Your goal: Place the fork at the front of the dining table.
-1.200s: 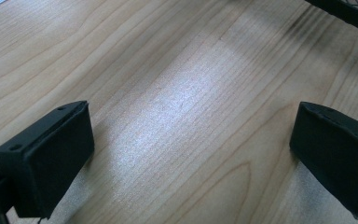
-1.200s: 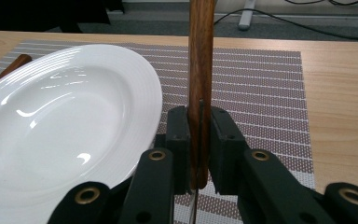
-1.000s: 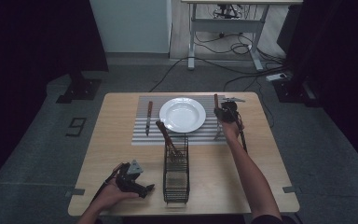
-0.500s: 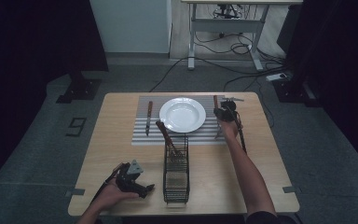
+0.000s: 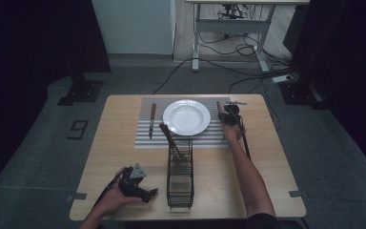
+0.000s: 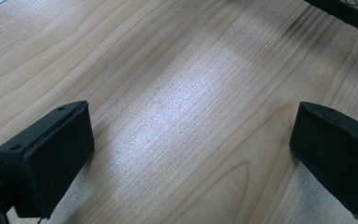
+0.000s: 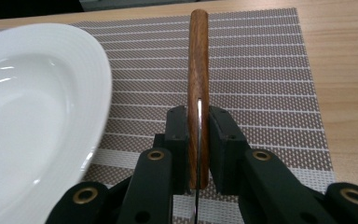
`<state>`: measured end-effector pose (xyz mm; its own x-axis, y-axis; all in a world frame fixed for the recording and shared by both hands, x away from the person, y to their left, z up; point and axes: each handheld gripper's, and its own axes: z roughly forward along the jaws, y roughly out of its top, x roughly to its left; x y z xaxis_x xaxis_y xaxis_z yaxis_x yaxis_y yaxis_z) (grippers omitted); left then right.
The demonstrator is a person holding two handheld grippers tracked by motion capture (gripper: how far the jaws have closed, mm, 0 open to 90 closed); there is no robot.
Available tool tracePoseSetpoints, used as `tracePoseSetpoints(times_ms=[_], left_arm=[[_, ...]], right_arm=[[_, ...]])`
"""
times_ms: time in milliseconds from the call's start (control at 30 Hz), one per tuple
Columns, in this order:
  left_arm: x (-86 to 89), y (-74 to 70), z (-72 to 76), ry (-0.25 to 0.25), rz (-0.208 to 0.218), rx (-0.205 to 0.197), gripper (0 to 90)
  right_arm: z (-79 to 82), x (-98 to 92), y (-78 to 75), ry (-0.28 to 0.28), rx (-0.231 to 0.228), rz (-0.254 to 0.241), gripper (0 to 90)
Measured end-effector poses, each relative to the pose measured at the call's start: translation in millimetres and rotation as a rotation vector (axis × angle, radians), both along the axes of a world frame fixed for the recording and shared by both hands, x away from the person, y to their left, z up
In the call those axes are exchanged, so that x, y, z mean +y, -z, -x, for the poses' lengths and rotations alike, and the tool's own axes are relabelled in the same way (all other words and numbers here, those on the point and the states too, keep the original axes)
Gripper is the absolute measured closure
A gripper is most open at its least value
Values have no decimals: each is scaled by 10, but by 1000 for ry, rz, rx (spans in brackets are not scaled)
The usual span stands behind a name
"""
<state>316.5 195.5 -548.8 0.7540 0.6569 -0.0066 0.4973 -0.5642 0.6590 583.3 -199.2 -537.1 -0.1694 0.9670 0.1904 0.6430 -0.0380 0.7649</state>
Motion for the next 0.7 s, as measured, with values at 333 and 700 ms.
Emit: tracePoseSetpoints(times_ms=[333, 700], left_arm=[[-1, 0, 3, 0, 0, 0, 0], [-1, 0, 7, 4, -2, 0, 0]], right_arm=[[-6, 20, 54, 0, 19, 11, 788], [-18, -8, 93, -8, 33, 27, 751]])
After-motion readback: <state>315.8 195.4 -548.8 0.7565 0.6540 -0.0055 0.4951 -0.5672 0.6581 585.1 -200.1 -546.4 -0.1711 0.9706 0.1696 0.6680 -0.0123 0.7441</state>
